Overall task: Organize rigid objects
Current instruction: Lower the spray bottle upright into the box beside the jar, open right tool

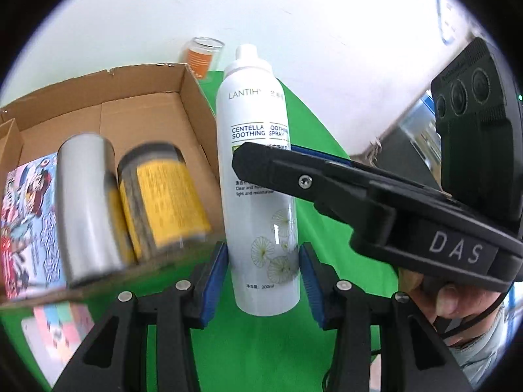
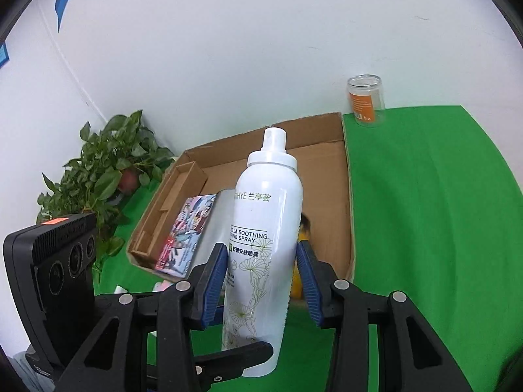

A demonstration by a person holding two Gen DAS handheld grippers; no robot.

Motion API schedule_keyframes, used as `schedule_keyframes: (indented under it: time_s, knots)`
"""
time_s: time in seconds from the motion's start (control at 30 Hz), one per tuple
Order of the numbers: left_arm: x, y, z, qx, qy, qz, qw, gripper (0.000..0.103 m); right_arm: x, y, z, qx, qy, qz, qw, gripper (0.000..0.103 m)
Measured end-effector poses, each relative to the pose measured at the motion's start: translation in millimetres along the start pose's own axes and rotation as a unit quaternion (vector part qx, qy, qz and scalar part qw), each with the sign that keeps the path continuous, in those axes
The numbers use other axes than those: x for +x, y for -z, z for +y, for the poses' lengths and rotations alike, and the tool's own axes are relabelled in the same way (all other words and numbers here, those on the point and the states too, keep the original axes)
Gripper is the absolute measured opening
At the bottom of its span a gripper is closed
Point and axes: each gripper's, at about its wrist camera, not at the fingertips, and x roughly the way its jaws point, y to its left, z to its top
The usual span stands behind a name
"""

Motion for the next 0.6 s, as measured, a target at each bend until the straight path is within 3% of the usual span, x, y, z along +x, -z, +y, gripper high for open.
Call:
schedule_keyframes:
  time_s: [0.13, 0.27, 0.5, 0.6]
  knots:
    - [23.5, -30.7, 19.9, -0.050, 0.016, 0.007, 0.9986, 0.044, 26.4, -44.5, -16.0, -0.018, 0.018, 0.039, 0.999, 0.042]
    - [48.3, -51.5, 34.5, -0.086, 0.024, 0.029, 0.9956, 0.044, 56.3, -62.7, -31.6, -0.023, 0.033, 0.065, 0.997, 0.041]
    - [82.1, -62.5, 55.5, -0.114, 0.031, 0.066, 0.9908, 0.045, 101.3, -55.1, -58.3, -0.001, 0.037, 0.088, 0.995, 0.041]
    - [83.3, -62.8, 50.8, -0.102, 0.023, 0.070, 0.9920, 0.043, 107.2, -50.4, -70.5, 0.022, 0.032, 0.088, 0.995, 0.042]
